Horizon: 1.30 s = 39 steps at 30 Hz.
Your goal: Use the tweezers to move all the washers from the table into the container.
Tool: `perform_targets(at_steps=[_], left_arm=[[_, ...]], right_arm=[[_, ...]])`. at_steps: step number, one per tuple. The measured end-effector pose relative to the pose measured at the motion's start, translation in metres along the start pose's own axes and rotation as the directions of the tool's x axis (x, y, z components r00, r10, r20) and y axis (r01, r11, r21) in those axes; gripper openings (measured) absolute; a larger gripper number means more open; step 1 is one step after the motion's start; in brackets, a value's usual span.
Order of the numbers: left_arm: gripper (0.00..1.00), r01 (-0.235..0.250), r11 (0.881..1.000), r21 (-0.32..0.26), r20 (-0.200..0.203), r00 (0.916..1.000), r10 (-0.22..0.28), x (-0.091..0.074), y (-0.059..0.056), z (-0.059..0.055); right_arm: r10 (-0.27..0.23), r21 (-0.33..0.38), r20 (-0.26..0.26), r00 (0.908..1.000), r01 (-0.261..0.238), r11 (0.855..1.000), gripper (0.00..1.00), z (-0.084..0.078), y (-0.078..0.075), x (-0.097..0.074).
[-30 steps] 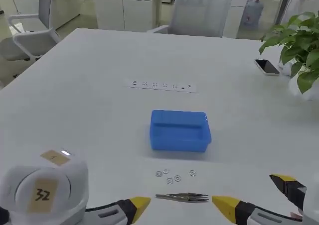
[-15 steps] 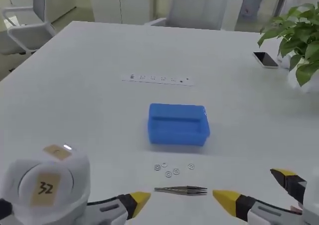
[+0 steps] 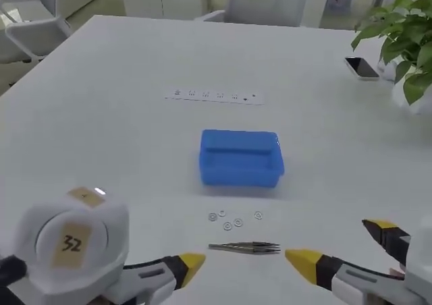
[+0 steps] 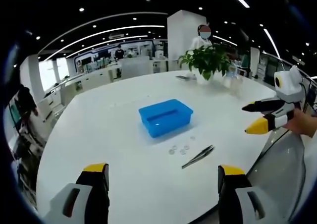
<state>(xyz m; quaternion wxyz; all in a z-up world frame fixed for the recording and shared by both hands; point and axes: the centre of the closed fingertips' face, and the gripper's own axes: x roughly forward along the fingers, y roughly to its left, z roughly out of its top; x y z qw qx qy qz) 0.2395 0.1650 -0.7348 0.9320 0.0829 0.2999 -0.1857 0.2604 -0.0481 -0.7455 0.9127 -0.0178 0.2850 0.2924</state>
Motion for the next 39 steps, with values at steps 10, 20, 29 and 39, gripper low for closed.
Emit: perform_targets(at_steps=[10, 20, 29, 39], left_arm=[[0.75, 0.104, 0.995, -0.002, -0.004, 0.9945, -0.104, 0.016, -0.014, -0.003], [0.38, 0.246, 0.963, 0.107, -0.110, 0.9659, -0.234, 0.050, -0.028, -0.015], [0.21, 0.337, 0.932, 0.136, -0.167, 0.9348, -0.313, 0.083, -0.039, -0.028], [0.11, 0.416, 0.890, 0.184, -0.245, 0.8967, -0.369, 0.106, -0.049, -0.047]], right_arm=[[0.016, 0.002, -0.015, 0.9998, -0.016, 1.000, 0.82, -0.003, 0.000, 0.007], [0.034, 0.001, -0.054, 0.9980, -0.033, 0.999, 0.80, -0.010, 0.001, 0.012], [0.050, 0.016, -0.076, 0.9958, -0.049, 0.999, 0.77, -0.016, 0.001, 0.017], [0.064, 0.024, -0.108, 0.9921, -0.062, 0.998, 0.76, -0.026, 0.005, 0.022]])
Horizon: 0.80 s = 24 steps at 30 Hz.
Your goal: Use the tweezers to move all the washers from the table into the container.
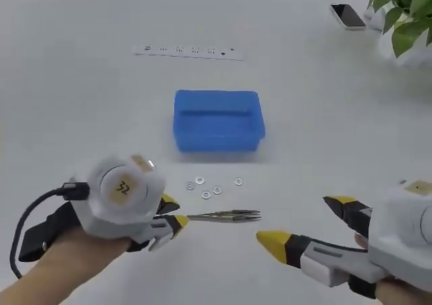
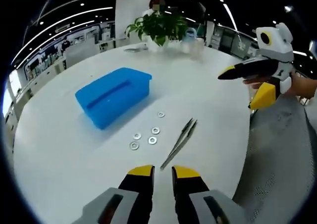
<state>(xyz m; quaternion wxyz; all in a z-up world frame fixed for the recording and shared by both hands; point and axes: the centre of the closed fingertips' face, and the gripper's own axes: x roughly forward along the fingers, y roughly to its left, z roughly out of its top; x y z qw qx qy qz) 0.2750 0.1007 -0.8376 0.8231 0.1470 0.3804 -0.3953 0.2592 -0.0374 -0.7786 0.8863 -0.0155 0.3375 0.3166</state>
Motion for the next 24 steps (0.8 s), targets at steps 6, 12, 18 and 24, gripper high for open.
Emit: perform_targets(at_steps=[6, 12, 18, 24], left_arm=[[0.09, 0.025, 0.998, 0.058, -0.041, 0.9989, -0.023, 0.017, 0.000, -0.004], [0.04, 0.056, 0.990, 0.133, -0.088, 0.9951, -0.045, 0.027, -0.002, -0.008], [0.00, 0.085, 0.983, 0.161, -0.078, 0.9942, -0.074, 0.029, -0.006, -0.004], [0.00, 0.103, 0.971, 0.213, -0.085, 0.9926, -0.087, 0.021, -0.014, -0.006]], right_arm=[[0.003, 0.002, -0.007, 1.0000, -0.003, 1.000, 0.77, -0.001, 0.002, 0.002], [0.009, -0.002, -0.015, 0.9998, -0.009, 1.000, 0.76, -0.001, 0.004, 0.002], [0.021, -0.010, -0.020, 0.9996, -0.022, 1.000, 0.76, -0.001, 0.011, 0.005], [0.035, -0.022, -0.014, 0.9993, -0.035, 0.999, 0.75, 0.002, 0.015, 0.006]])
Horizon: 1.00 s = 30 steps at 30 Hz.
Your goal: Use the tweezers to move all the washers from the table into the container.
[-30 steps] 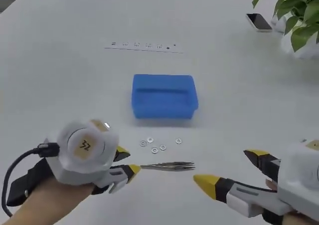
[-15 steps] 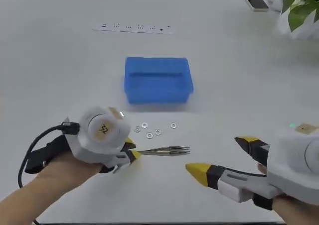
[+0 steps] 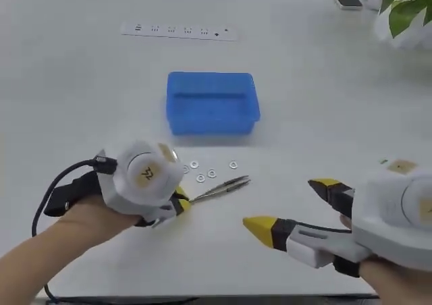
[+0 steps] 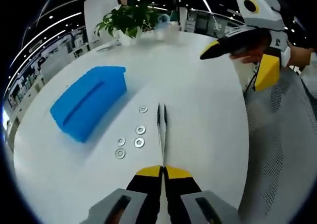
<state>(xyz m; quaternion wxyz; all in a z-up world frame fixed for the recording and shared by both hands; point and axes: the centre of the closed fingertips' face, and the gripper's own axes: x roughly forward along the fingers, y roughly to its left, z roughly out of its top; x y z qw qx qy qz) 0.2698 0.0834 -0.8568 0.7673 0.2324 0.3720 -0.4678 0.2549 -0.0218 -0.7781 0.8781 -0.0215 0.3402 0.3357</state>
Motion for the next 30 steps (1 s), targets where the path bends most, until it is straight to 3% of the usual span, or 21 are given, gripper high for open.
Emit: perform_targets(at_steps=[1, 4, 6, 8, 10, 13, 14, 19, 22, 24, 27, 30], left_arm=[[0.00, -0.004, 1.000, 0.022, 0.007, 1.0000, 0.004, -0.004, -0.002, 0.003], [0.00, -0.003, 1.000, 0.006, 0.005, 1.0000, 0.003, -0.015, -0.006, 0.008], [0.00, -0.011, 1.000, 0.007, 0.026, 0.9996, 0.010, -0.025, -0.010, 0.015], [0.00, -0.025, 1.000, 0.015, 0.050, 0.9985, 0.024, -0.035, -0.012, 0.023], [0.00, -0.033, 0.999, 0.024, 0.070, 0.9970, 0.031, -0.045, -0.015, 0.029], [0.00, -0.048, 0.999, -0.001, 0.108, 0.9930, 0.048, -0.057, -0.018, 0.039], [0.00, -0.051, 0.998, -0.027, 0.138, 0.9889, 0.055, -0.062, -0.019, 0.044], [0.00, -0.081, 0.994, -0.072, 0.174, 0.9804, 0.093, -0.076, -0.020, 0.051], [0.00, -0.087, 0.993, -0.081, 0.169, 0.9805, 0.100, -0.078, -0.021, 0.050], [0.00, -0.094, 0.993, -0.076, 0.161, 0.9813, 0.105, -0.081, -0.024, 0.050], [0.00, -0.093, 0.995, -0.029, 0.156, 0.9831, 0.096, -0.088, -0.032, 0.051], [0.00, -0.094, 0.994, 0.054, 0.148, 0.9853, 0.085, -0.094, -0.039, 0.054]], right_arm=[[0.006, -0.005, 0.002, 1.0000, -0.006, 1.000, 0.74, 0.001, 0.001, 0.000], [0.017, -0.009, 0.010, 0.9998, -0.016, 1.000, 0.71, 0.003, 0.002, 0.001], [0.038, -0.008, 0.013, 0.9992, -0.038, 0.999, 0.69, 0.005, 0.006, 0.002], [0.116, -0.013, -0.008, 0.9932, -0.117, 0.993, 0.61, 0.003, 0.019, 0.004], [0.117, -0.017, -0.014, 0.9930, -0.117, 0.993, 0.51, 0.003, 0.019, 0.006], [0.134, -0.049, -0.031, 0.9905, -0.135, 0.990, 0.50, 0.001, 0.027, 0.010], [0.139, -0.056, -0.037, 0.9896, -0.141, 0.988, 0.49, 0.000, 0.029, 0.011], [0.185, -0.083, -0.062, 0.9808, -0.190, 0.978, 0.47, -0.002, 0.041, 0.017], [0.225, -0.094, -0.083, 0.9709, -0.232, 0.968, 0.43, -0.005, 0.049, 0.024], [0.271, -0.103, -0.113, 0.9558, -0.283, 0.954, 0.37, -0.008, 0.059, 0.028], [0.305, -0.139, -0.116, 0.9454, -0.319, 0.937, 0.32, -0.004, 0.069, 0.036], [0.330, -0.218, -0.134, 0.9344, -0.353, 0.910, 0.32, -0.001, 0.077, 0.045]])
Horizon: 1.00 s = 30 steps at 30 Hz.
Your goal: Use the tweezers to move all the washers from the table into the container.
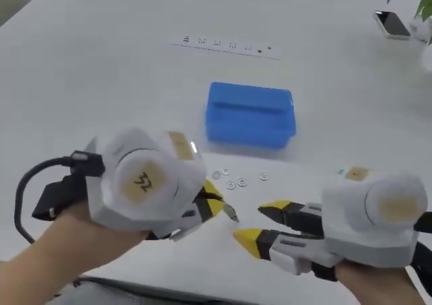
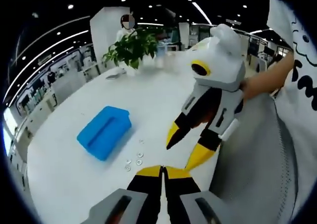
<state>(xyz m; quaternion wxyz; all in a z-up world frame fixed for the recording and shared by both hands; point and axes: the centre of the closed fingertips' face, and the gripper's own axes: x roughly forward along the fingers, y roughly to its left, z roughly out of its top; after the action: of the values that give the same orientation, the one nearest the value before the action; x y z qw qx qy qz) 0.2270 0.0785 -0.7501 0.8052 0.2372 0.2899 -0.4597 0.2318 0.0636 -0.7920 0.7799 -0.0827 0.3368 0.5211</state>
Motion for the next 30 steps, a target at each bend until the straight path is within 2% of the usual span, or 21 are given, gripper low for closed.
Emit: perform_targets(at_steps=[2, 5, 7, 10, 11, 12, 14, 16, 19, 23, 26, 30], left_arm=[[0.00, 0.006, 1.000, 0.013, 0.000, 1.0000, -0.006, -0.002, -0.003, 0.002], [0.00, 0.027, 0.999, 0.033, 0.001, 0.9996, -0.027, -0.005, -0.007, 0.004], [0.00, 0.047, 0.998, 0.041, 0.011, 0.9988, -0.048, -0.008, -0.011, 0.008], [0.00, 0.056, 0.997, 0.061, 0.021, 0.9981, -0.057, -0.010, -0.014, 0.013], [0.00, 0.032, 0.995, 0.098, 0.023, 0.9991, -0.035, -0.012, -0.010, 0.015], [0.00, 0.037, 0.994, 0.105, 0.021, 0.9990, -0.040, -0.012, -0.011, 0.016], [0.00, 0.039, 0.994, 0.098, 0.030, 0.9986, -0.042, -0.014, -0.007, 0.018], [0.00, 0.043, 0.994, 0.101, 0.044, 0.9979, -0.047, -0.014, -0.004, 0.020], [0.00, 0.050, 0.992, 0.117, 0.042, 0.9976, -0.055, -0.014, 0.001, 0.022], [0.00, 0.053, 0.989, 0.140, 0.039, 0.9975, -0.059, -0.010, 0.010, 0.023], [0.00, 0.027, 0.989, 0.148, 0.038, 0.9988, -0.033, -0.008, 0.018, 0.023], [0.00, 0.001, 0.990, 0.138, 0.043, 0.9990, -0.008, -0.002, 0.032, 0.022]], right_arm=[[0.045, -0.028, -0.026, 0.9987, -0.045, 0.999, 0.29, -0.002, 0.006, 0.007], [0.098, -0.021, -0.042, 0.9943, -0.099, 0.995, 0.24, -0.002, 0.014, 0.013], [0.078, -0.056, -0.032, 0.9965, -0.079, 0.995, 0.22, 0.002, 0.014, 0.016], [0.073, -0.075, -0.004, 0.9973, -0.074, 0.995, 0.16, 0.010, 0.014, 0.015], [0.085, -0.081, 0.001, 0.9964, -0.085, 0.993, 0.14, 0.013, 0.015, 0.014], [0.091, -0.085, 0.000, 0.9959, -0.090, 0.992, 0.12, 0.014, 0.016, 0.014], [0.097, -0.104, 0.002, 0.9953, -0.096, 0.990, 0.11, 0.018, 0.017, 0.014], [0.095, -0.154, 0.003, 0.9955, -0.093, 0.984, 0.11, 0.024, 0.017, 0.014], [0.085, -0.203, -0.010, 0.9964, -0.085, 0.976, 0.08, 0.029, 0.016, 0.016], [0.093, -0.189, -0.001, 0.9956, -0.092, 0.978, 0.07, 0.033, 0.010, 0.022], [0.077, -0.206, 0.004, 0.9971, -0.074, 0.976, 0.07, 0.038, 0.003, 0.026], [0.066, -0.187, 0.003, 0.9978, -0.064, 0.980, 0.07, 0.044, -0.010, 0.033]])
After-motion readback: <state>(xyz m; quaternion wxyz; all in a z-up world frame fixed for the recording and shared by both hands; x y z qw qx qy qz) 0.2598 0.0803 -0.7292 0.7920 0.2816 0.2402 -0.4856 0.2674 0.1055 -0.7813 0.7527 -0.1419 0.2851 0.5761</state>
